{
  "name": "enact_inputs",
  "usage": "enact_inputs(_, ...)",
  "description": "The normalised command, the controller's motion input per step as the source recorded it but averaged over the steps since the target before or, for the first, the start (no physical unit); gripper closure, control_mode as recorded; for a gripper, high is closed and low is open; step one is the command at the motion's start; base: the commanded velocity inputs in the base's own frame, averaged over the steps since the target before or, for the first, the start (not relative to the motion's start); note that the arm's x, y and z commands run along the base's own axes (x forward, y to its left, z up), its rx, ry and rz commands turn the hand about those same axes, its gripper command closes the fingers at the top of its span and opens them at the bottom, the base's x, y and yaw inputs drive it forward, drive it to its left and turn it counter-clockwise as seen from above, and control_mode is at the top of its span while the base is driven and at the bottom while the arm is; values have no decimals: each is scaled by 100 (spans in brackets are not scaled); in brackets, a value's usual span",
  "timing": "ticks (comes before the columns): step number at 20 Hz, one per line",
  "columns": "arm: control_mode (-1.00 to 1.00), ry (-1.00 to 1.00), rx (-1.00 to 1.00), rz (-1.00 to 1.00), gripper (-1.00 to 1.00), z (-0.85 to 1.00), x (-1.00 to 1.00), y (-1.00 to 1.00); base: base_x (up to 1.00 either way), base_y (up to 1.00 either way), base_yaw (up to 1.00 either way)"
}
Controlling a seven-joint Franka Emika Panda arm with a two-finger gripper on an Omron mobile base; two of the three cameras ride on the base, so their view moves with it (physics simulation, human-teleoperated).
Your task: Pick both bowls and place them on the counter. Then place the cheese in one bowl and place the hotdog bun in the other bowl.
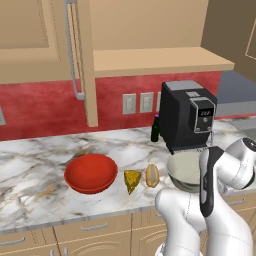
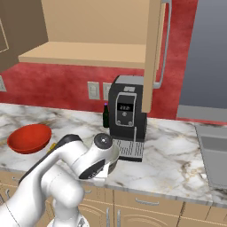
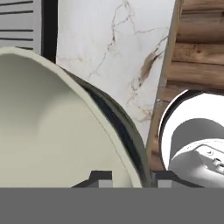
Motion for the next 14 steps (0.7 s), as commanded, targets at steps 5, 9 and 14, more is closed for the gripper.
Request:
enact_inputs(5, -100, 0, -7, 0, 100, -12, 3, -16, 0, 0, 0)
enact_inputs(9, -100, -4, -2, 0, 100, -13, -4, -1, 0, 0, 0)
enact_inputs(14, -100, -6, 0, 0, 100, 0, -1, -1, 0, 0, 0)
